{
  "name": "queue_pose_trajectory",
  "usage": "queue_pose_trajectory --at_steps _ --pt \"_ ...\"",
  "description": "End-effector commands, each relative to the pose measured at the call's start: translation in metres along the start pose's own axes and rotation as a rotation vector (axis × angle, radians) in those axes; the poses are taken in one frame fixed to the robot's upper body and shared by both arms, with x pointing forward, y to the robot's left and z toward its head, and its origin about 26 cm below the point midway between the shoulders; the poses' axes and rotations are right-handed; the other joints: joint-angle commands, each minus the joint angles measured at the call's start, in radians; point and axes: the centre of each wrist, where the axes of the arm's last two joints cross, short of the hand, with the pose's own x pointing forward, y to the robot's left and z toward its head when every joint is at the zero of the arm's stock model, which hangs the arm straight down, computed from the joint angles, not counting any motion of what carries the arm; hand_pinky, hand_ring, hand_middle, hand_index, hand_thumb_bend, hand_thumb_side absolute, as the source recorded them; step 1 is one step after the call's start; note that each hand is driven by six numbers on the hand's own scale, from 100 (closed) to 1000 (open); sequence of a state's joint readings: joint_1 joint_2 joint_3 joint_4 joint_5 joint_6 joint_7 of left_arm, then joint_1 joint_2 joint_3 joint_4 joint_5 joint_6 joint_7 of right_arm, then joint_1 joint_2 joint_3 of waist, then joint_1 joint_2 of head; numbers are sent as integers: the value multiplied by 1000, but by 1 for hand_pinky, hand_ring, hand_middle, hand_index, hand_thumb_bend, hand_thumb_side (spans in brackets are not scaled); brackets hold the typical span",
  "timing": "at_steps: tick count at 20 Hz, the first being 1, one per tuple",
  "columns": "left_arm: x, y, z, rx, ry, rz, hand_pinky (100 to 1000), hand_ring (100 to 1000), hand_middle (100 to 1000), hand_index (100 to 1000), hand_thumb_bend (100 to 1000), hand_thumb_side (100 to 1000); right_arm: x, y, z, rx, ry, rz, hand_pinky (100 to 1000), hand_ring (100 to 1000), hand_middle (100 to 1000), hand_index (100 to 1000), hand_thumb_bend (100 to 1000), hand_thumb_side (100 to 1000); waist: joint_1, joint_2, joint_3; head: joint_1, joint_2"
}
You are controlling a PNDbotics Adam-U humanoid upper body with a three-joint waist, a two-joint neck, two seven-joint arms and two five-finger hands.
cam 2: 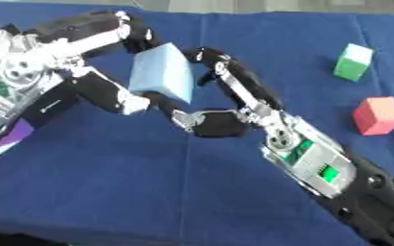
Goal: Pick up the objects with one hand, pass them to the other hand, and then place them into the box on the other side of the table.
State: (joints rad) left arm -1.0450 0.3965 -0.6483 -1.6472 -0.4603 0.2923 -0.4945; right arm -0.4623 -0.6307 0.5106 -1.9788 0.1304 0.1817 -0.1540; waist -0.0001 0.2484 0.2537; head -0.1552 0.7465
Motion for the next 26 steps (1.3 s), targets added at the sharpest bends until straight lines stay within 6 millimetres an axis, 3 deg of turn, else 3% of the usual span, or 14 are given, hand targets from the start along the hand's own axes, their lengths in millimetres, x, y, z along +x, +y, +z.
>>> queue_pose_trajectory --at_steps 1,9,18,26 --pt "-5 9 6 11 24 -30 738 625 495 419 100 126 5 -9 -1 -18 -19 38 680 916 828 873 408 609 1 -18 1 0 -3" --pt "-12 9 9 5 63 -32 731 616 487 415 100 105 4 -9 1 -22 -19 58 682 919 831 882 426 594 1 -20 0 3 -3" --pt "-15 26 20 64 89 5 738 600 479 413 100 108 3 -11 2 -28 -19 69 686 919 832 881 422 548 -1 -30 3 17 2" --pt "-49 41 37 171 210 59 746 601 482 416 100 100 -1 -10 6 -31 -10 72 686 920 832 878 399 534 1 -34 -1 28 8"
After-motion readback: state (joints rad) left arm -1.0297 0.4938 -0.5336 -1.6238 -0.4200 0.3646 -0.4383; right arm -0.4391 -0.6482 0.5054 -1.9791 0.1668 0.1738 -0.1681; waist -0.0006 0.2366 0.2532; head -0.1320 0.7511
